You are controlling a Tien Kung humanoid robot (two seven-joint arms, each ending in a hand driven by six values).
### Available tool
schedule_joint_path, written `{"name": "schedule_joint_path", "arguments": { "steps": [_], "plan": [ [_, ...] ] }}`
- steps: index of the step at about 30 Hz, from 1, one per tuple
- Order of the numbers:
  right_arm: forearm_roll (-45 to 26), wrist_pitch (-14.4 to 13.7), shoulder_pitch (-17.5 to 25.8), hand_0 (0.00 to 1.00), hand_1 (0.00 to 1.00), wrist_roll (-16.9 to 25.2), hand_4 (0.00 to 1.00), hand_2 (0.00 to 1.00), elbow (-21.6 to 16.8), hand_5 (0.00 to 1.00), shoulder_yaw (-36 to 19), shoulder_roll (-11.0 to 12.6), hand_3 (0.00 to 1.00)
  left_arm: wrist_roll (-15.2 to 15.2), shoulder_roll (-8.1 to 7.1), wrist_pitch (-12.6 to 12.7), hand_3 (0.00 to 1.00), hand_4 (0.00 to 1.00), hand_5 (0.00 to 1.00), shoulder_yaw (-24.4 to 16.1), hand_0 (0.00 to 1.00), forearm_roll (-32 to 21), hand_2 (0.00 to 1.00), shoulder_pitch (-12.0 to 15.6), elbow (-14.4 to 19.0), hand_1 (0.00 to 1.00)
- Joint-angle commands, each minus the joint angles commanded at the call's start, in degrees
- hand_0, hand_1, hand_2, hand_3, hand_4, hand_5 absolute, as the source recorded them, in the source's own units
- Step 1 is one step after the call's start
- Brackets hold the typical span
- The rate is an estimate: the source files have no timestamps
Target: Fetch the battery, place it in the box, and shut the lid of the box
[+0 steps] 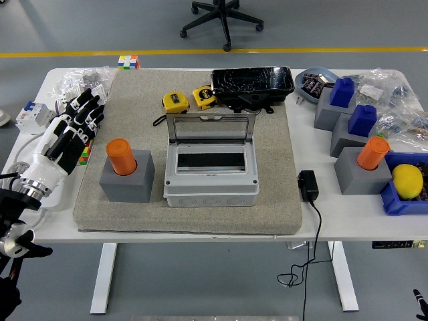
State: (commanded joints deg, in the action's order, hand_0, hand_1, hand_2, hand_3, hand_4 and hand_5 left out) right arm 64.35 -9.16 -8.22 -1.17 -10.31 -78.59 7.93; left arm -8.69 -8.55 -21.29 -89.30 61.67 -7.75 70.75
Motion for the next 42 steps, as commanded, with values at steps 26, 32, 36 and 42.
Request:
{"name": "schedule_joint_path", "arguments": {
  "steps": [26,32,36,42],
  "plan": [
    [0.0,-0.1,0.0,0.792,0.748,-0.1,0.998,0.747,0.0,0.998,-0.1,0.2,0.795,0.5,2.06,2.4,0.998,0.998,0.411,3.1,0.998,6.0,0.998,2.4,2.3,0.998],
    [-0.3,-0.1,0.1,0.793,0.748,0.0,0.998,0.747,0.0,0.998,0.3,0.1,0.795,-0.1,3.44,3.2,0.998,0.998,0.396,3.2,0.998,6.1,0.998,2.0,0.3,0.998],
    [-0.1,-0.1,0.2,0.792,0.748,-0.1,0.998,0.747,0.0,0.998,0.2,0.1,0.796,-1.4,3.50,5.6,0.950,0.998,0.334,3.5,0.974,6.0,0.978,1.9,-0.1,0.968],
    [0.2,-0.1,0.4,0.792,0.748,-0.3,0.998,0.746,0.0,0.998,-0.1,0.1,0.795,-2.3,3.68,7.4,0.896,0.998,0.182,3.4,0.913,6.0,0.895,1.9,0.1,0.932]
  ]
}}
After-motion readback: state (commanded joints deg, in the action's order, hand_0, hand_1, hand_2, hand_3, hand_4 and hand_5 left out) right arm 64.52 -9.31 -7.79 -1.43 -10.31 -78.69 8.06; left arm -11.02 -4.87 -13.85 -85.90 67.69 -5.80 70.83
